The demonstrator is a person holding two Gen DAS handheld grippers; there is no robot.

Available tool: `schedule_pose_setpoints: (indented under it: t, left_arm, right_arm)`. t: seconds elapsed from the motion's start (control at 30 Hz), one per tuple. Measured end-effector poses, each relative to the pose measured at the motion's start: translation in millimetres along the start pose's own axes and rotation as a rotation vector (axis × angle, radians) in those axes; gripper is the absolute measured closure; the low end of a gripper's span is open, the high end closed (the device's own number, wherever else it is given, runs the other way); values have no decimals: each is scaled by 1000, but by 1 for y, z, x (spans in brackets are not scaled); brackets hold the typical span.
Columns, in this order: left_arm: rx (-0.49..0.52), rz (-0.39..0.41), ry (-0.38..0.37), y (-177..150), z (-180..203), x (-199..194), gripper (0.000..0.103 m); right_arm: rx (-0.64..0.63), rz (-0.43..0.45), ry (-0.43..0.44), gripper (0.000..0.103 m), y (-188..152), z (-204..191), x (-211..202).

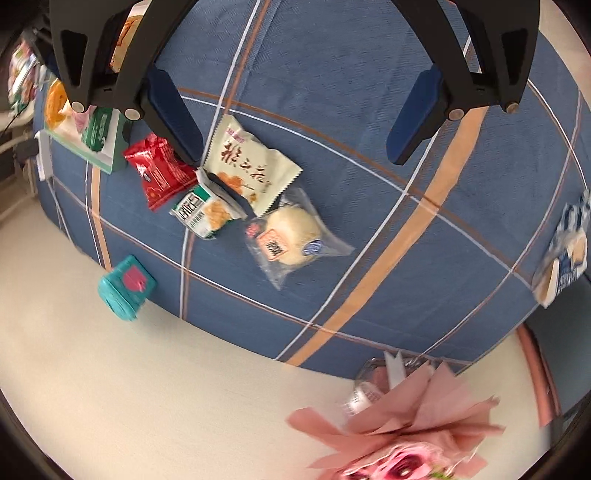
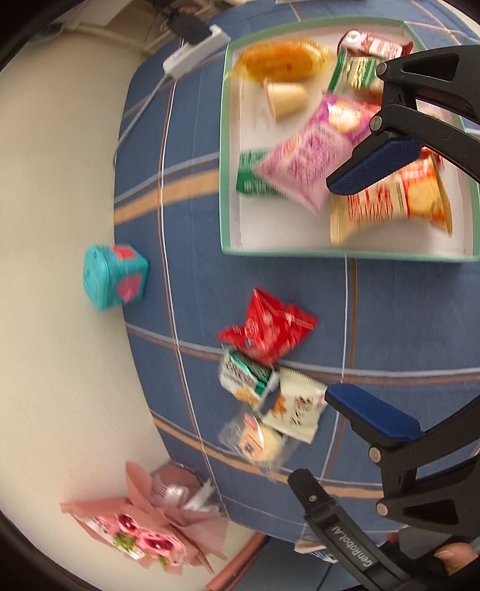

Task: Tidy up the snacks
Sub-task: 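Move both open tools from the tray toward the remaining snacks on the bedspread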

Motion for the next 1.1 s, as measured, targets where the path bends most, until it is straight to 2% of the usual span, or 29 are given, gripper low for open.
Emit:
schedule_pose_setpoints:
  t: [0.27, 0.37, 0.57, 0.7, 1.1]
  left_arm:
    - [-58, -42, -36, 5, -9, 5, 3]
    - [-91, -58, -78, 9, -8, 8, 3]
    - [-78, -58, -67, 15, 1, 18, 4]
    - [-73, -72, -90, 16, 12, 29, 4]
    - [-83, -114, -122, 18, 34, 61, 5]
  right_arm:
    - [-2, -21, 72, 0, 0, -19, 14]
    - [-9, -19, 69, 0, 6, -22, 18]
    - [-44, 4, 53, 0, 21, -23, 26]
    - [-29, 3, 50, 1, 31, -19, 38]
    - [10, -8, 65, 11, 43, -16, 84]
Point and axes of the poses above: each gripper's, at about its wrist camera, not at the fingertips, and x roughly the way its jaws point, z to its right, y to its top, the point moved 8 cm from there along x, roughly the way its jaws point, and after that the axes turned 9 degrees about y, right-handed, at the moved point
